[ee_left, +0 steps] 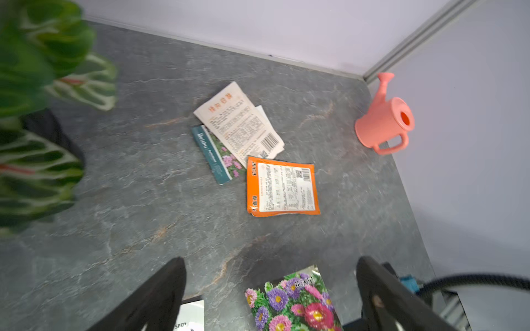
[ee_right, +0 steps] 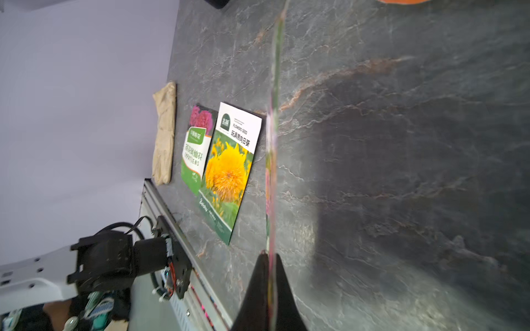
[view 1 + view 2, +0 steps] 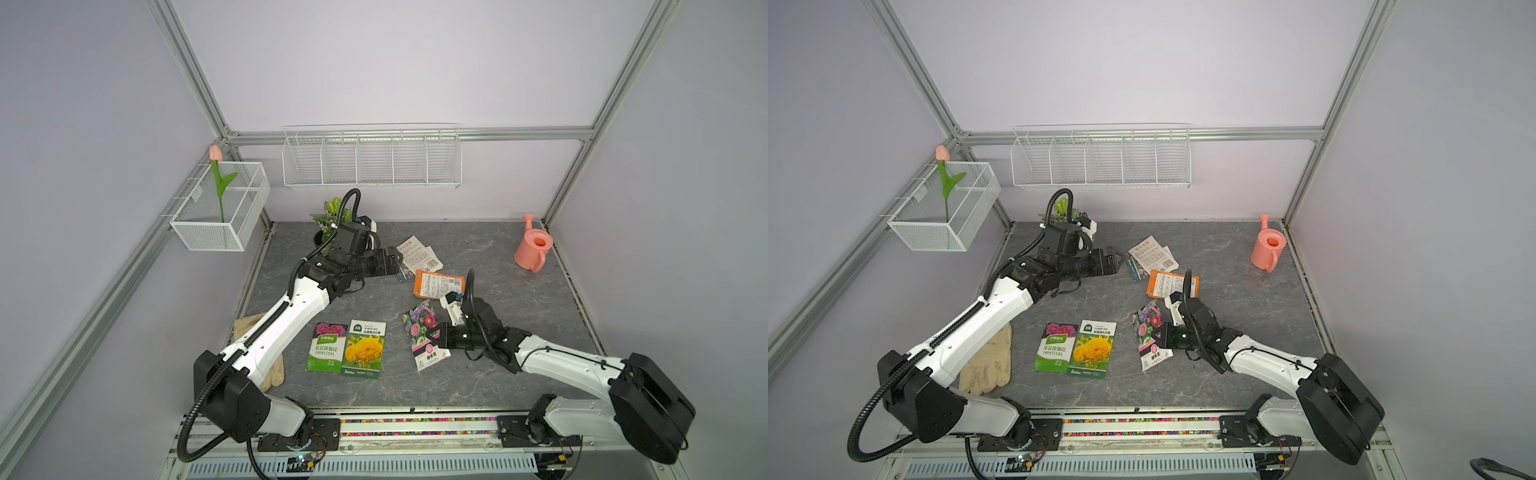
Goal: Arrange the seed packets in a row
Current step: Place the seed packet at the center of the board.
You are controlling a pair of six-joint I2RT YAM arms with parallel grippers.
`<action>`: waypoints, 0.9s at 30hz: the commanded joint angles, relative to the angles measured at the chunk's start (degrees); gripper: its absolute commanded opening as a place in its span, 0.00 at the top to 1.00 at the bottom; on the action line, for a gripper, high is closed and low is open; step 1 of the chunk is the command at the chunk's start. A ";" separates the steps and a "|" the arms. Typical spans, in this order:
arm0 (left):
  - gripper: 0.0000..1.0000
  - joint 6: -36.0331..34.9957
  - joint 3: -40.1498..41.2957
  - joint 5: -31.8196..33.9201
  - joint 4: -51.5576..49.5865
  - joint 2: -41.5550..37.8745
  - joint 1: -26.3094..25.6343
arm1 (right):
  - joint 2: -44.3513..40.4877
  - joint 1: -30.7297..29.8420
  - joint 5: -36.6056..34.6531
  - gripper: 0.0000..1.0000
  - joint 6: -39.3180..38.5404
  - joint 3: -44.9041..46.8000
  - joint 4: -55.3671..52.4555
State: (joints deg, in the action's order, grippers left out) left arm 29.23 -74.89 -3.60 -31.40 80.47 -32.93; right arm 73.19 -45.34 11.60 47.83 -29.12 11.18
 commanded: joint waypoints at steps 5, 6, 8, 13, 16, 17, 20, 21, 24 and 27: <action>0.04 6.99 8.23 8.18 4.50 -9.09 0.06 | 4.64 -10.62 -23.34 0.93 9.69 4.08 21.37; 0.05 7.20 8.90 8.15 4.76 -9.76 0.14 | 5.69 -11.29 -24.31 0.93 10.58 4.41 23.30; 0.05 7.89 9.87 7.99 4.30 -10.89 0.08 | 8.67 -12.36 -25.35 0.93 12.82 4.90 27.14; 0.05 9.62 12.41 7.21 4.76 -13.14 0.14 | 16.75 -13.35 -23.48 0.93 17.67 4.96 35.99; 0.05 10.11 13.44 7.01 5.12 -14.51 0.12 | 20.62 -13.23 -21.74 0.93 20.04 4.61 39.30; 0.05 10.05 13.62 7.00 5.04 -14.87 0.09 | 21.72 -13.13 -21.14 0.93 20.44 4.66 40.59; 0.05 10.24 14.15 7.02 5.02 -15.58 0.07 | 23.60 -12.66 -19.57 0.93 21.00 3.88 41.97; 0.05 10.30 14.31 6.98 5.11 -15.72 0.09 | 23.83 -12.58 -19.21 0.93 20.94 3.53 41.86; 0.05 10.50 14.58 6.76 5.29 -15.79 0.12 | 24.70 -12.03 -17.81 0.93 20.38 1.92 40.95; 0.05 10.50 14.60 6.67 5.29 -15.54 0.11 | 26.13 -11.45 -16.24 0.93 20.20 0.36 40.73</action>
State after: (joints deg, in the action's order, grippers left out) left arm 38.63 -61.10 2.76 -26.81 65.52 -32.93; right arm 97.89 -57.45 -6.76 66.96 -27.00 49.65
